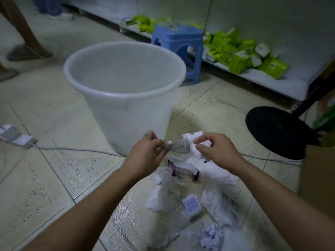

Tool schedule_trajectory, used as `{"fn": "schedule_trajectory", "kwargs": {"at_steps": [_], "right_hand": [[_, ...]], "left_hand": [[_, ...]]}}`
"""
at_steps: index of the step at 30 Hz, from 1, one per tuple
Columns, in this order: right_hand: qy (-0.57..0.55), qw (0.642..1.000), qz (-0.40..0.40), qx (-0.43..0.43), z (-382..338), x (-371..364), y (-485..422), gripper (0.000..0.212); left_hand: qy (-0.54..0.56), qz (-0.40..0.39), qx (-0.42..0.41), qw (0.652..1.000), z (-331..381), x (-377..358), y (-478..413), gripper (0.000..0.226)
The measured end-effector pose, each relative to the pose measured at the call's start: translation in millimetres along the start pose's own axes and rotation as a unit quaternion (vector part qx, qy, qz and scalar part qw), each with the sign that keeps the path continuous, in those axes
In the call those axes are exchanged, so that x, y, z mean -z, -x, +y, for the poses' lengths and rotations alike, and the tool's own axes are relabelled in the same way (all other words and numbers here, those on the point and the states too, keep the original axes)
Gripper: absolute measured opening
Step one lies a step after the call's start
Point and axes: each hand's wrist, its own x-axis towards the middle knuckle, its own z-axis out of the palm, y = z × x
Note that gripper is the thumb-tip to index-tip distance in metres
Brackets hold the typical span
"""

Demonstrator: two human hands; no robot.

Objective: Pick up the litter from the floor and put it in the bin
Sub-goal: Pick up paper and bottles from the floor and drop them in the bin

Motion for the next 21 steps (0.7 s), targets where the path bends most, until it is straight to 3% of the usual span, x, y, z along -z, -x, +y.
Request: {"fn": "schedule_trajectory", "kwargs": {"at_steps": [5, 8, 10, 15, 18, 21], "right_hand": [[-0.053, 0.995, 0.049, 0.071, -50, 34, -14, 0.033], [-0.043, 0.991, 0.082, 0.099, -86, 50, -29, 0.020], [-0.040, 0.985, 0.118, 0.121, -112, 59, -41, 0.013], [-0.100, 0.968, 0.156, 0.168, -182, 57, -71, 0.012], [-0.104, 0.957, 0.186, 0.197, -215, 43, -91, 0.014], [-0.062, 0.973, 0.150, 0.161, -230, 16, -115, 0.014]], "left_hand": [[-0.014, 0.027, -0.074, 0.997, 33, 53, -39, 0.027], [-0.016, 0.047, -0.087, 0.995, 46, 90, -60, 0.032], [-0.085, 0.057, -0.089, 0.991, 47, 113, -72, 0.041], [-0.183, 0.133, -0.078, 0.971, 11, 170, -90, 0.046], [-0.258, 0.124, -0.038, 0.957, -19, 190, -93, 0.049], [-0.264, 0.097, 0.081, 0.956, -53, 201, -90, 0.044]]}}
